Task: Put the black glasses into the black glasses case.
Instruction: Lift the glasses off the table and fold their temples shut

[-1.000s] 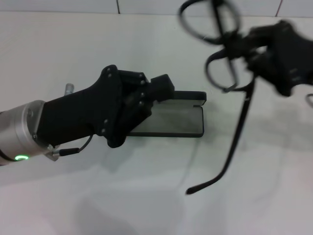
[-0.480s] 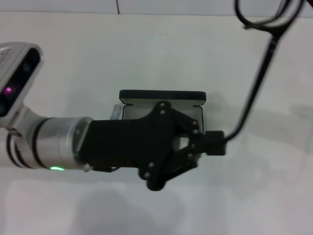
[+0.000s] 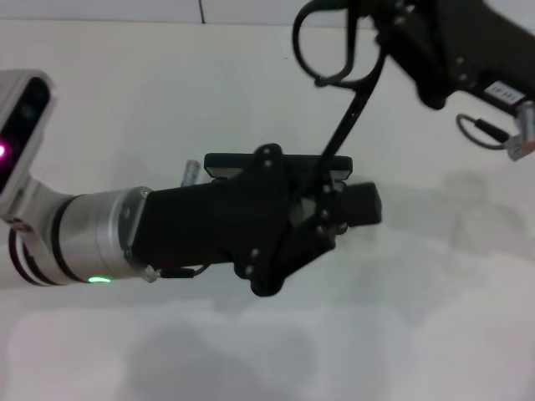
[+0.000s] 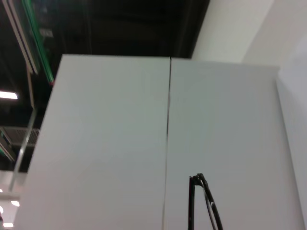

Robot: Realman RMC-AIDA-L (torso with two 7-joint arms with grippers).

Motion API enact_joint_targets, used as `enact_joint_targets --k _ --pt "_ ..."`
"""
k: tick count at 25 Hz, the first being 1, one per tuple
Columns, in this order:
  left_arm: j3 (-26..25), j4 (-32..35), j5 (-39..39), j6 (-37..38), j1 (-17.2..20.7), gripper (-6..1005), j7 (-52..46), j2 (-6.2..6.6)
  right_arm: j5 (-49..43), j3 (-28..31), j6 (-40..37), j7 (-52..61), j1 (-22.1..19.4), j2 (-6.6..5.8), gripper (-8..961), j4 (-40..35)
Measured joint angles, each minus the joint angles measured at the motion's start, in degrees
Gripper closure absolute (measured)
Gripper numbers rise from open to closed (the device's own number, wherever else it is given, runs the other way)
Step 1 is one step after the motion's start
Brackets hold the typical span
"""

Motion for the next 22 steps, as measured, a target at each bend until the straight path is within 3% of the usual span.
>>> enact_joint_targets --k 22 --pt "-0.4 -1.9 -7.5 -0.6 1.7 966 -0.5 0.18 -0.4 -8.0 6.8 -2.3 -0.2 0.0 891 -0.4"
